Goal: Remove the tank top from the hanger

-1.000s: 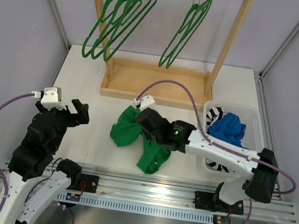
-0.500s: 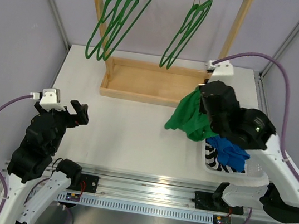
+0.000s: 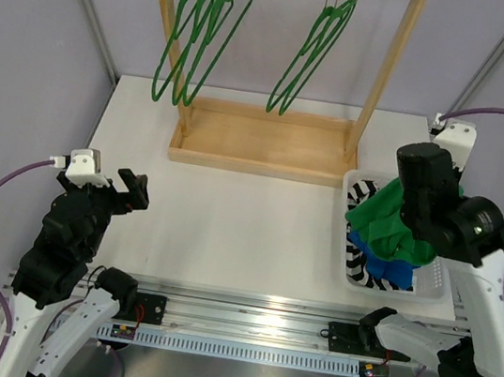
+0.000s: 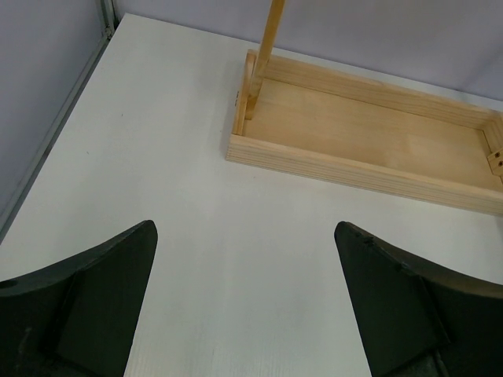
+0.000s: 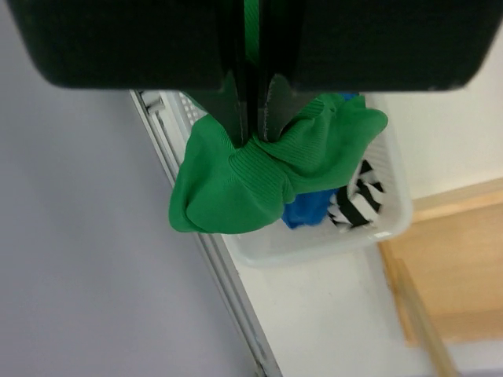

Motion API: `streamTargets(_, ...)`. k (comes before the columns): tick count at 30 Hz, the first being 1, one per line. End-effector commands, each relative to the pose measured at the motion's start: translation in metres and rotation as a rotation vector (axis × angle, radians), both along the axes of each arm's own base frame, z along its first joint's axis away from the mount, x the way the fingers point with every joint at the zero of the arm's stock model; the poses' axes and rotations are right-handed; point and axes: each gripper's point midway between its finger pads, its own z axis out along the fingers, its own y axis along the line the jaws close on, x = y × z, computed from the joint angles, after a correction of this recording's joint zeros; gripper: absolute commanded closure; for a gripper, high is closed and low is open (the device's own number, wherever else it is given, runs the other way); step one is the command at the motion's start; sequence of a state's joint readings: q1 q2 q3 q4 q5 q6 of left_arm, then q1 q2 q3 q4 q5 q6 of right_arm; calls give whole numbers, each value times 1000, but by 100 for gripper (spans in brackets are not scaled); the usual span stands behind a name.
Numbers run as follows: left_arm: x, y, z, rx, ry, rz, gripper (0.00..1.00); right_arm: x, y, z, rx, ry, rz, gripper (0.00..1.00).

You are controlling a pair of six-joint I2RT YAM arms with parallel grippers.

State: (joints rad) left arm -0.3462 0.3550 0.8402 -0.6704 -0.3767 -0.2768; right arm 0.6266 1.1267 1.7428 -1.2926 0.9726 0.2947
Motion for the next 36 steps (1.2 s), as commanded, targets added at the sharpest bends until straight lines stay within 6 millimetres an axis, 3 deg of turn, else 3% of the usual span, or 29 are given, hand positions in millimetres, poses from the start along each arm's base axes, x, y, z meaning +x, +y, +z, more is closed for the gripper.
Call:
streamTargets(1,5,4,10,-6,-44,31,1,33,-3,-55,62,120,-54,100)
streamTargets(2,5,5,10,-4,-43,36,1,37,-7,-85,74,188,-69,100)
streamTargets(4,5,6,9,-4,-41,42,1,53,-2,-120,145,250,-51,100)
streamTargets(5,5,6,10,-6,-42,42,1,52,-14,-150,159,316,-101,100)
streamTargets(7,5,6,9,-5,-39,41,1,67,-13,-192,231,400,-110,100)
streamTargets(8,6,5,9,-4,-36,41,1,66,-15,-230,276,503,-133,100)
streamTargets(10,6,8,8,-5,-33,56,1,71,-15,-261,322,558,-148,100)
streamTargets(12,5,13,7,-12,-24,92,1,63,-15,-300,356,655,-170,99)
streamTargets(14,2,19,13,-18,-29,120,1,62,-15,-313,366,676,-180,97)
streamTargets(15,-1,25,13,-15,-14,156,1,62,-14,-313,373,675,-177,90)
streamTargets(16,-4,29,16,-17,-13,174,1,64,-15,-307,373,657,-182,86)
streamTargets(18,-12,39,26,-16,-9,224,1,64,-17,-286,370,614,-184,62)
streamTargets(20,-17,44,31,-10,-8,240,1,70,-19,-249,371,524,-171,46)
streamTargets(21,-22,47,35,-4,-4,246,1,65,-23,-237,354,514,-178,31)
streamTargets(23,-27,49,36,11,18,247,1,67,-27,-193,342,412,-156,10)
streamTargets(24,-30,50,44,16,10,239,1,60,-27,-182,340,407,-153,1)
streamTargets(26,-33,49,45,37,28,224,1,55,-17,-144,380,318,-64,1)
streamTargets(29,-43,47,46,94,93,174,1,38,4,-103,437,213,97,0)
streamTargets(31,-47,45,54,102,100,148,1,27,14,-83,455,162,182,0)
streamTargets(36,-56,41,48,137,199,102,1,-22,24,-45,431,77,328,0)
